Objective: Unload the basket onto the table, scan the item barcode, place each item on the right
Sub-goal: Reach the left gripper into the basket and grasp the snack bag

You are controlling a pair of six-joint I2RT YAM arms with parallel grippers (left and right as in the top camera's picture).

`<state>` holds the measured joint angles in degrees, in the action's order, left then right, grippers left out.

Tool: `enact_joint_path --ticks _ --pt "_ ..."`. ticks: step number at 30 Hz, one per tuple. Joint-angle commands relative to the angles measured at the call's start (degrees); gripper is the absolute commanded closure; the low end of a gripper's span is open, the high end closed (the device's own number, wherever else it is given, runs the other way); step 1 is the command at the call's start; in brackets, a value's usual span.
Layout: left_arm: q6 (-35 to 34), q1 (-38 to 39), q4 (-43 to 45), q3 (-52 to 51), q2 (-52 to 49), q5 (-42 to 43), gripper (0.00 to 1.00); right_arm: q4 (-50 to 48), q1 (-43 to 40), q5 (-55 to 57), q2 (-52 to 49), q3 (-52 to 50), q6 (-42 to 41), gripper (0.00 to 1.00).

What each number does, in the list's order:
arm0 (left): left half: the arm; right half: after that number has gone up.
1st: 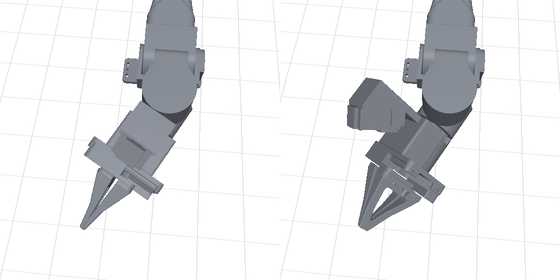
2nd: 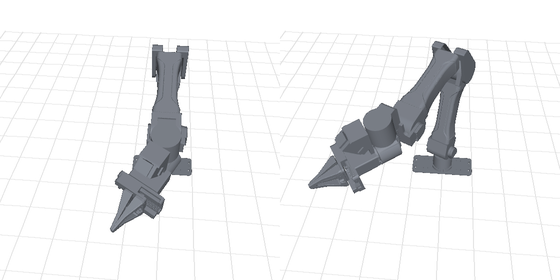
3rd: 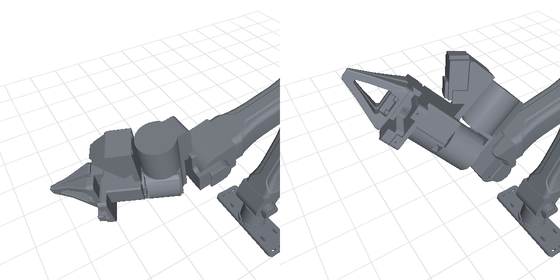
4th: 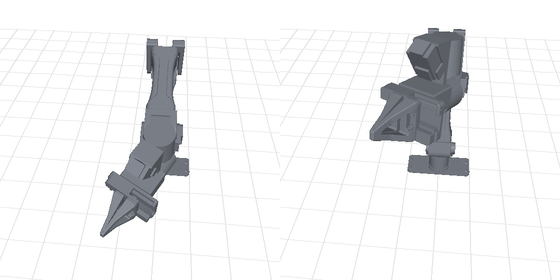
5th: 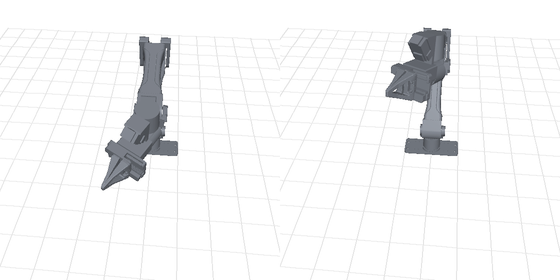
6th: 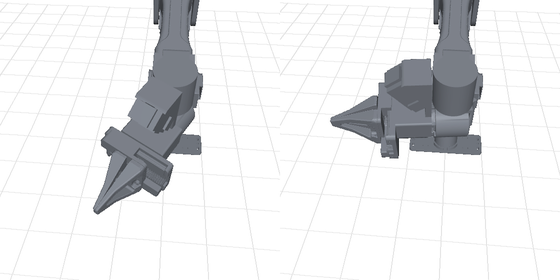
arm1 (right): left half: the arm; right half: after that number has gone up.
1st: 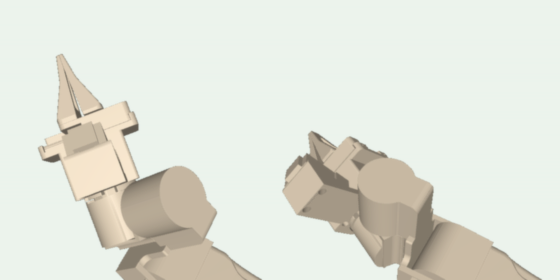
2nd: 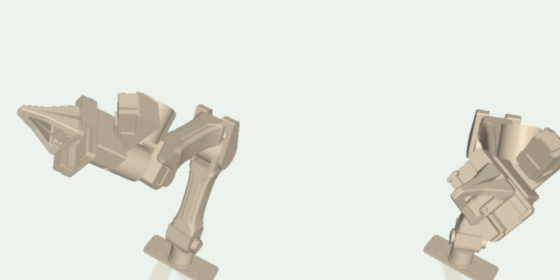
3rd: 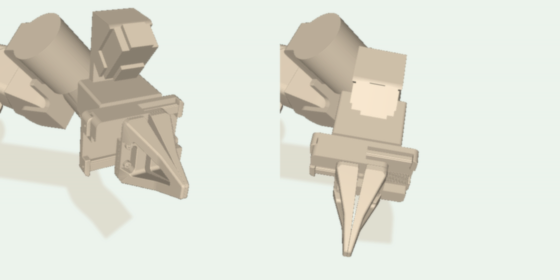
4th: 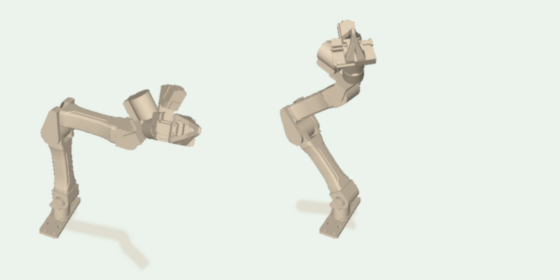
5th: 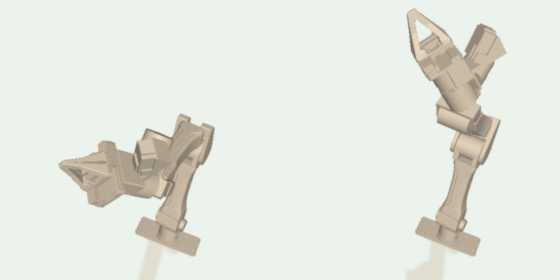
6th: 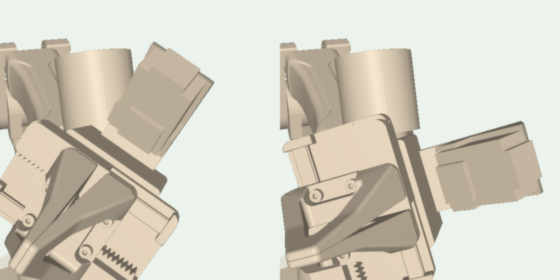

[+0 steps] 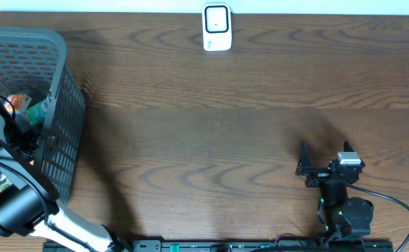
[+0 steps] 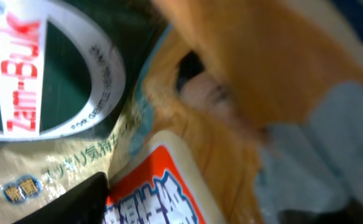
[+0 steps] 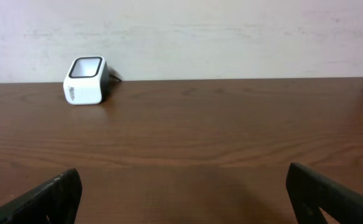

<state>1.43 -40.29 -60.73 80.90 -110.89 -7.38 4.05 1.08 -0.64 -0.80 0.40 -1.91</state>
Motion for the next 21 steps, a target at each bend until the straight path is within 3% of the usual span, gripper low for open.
enact_joint_path --ticks 1,3,4,6,10,18,21 --pt "0.04 -0.15 0.92 -0.46 -0.46 4.66 0.35 0.24 -0.24 0.11 0.15 -0.11 -0.37 0.01" --pt "0.02 -0.15 1.05 -0.46 -0.46 8.15 0.54 0.24 -0.24 0.11 0.15 -0.11 -0.37 0.01" --pt "0.02 -0.15 1.05 -0.46 -0.46 9.46 0.71 0.24 -0.24 0.11 0.15 -0.11 -0.39 0.01" --pt "0.02 -0.15 1.07 -0.46 -0.46 11.26 0.92 0.24 -0.24 0.11 0.15 -0.11 -0.37 0.01" --pt "-0.37 -0.15 1.01 -0.37 -0.17 11.50 0.93 0.24 -0.24 0.11 0.15 -0.11 -0.37 0.01" --pt "-8.76 -0.15 -3.30 5.22 5.33 11.50 0.93 0.24 -0.24 0.11 0.15 -0.11 -0.37 0.01" --pt "-15.06 -0.15 -3.43 8.11 10.43 11.54 0.93 0.24 -0.24 0.11 0.15 -0.11 -0.37 0.01"
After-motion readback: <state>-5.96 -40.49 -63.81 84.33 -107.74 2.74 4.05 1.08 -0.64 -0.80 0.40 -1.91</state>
